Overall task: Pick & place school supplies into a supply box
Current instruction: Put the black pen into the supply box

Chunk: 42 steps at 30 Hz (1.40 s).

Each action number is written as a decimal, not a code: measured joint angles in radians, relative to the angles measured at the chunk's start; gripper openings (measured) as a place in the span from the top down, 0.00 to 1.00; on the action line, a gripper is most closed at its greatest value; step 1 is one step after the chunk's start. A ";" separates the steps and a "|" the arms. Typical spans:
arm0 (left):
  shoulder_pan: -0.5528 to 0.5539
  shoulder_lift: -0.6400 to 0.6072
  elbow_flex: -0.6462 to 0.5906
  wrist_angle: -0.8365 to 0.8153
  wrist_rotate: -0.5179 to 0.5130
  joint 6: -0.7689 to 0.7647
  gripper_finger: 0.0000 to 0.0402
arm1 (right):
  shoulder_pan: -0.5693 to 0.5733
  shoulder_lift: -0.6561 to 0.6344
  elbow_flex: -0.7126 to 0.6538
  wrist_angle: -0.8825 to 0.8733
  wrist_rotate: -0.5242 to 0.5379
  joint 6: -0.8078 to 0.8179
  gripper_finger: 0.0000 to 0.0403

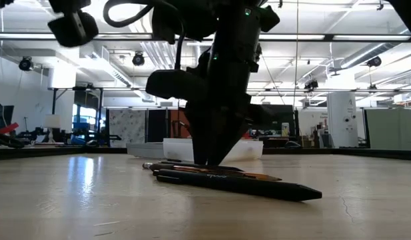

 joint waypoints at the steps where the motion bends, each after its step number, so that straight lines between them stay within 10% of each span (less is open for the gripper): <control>1: -0.003 -0.013 0.000 0.010 0.000 0.017 0.72 | 0.001 0.000 0.000 0.000 0.001 0.001 0.75; 42: -0.005 -0.080 -0.001 0.020 -0.015 0.075 0.72 | 0.054 0.070 0.100 -0.112 0.108 -0.056 0.75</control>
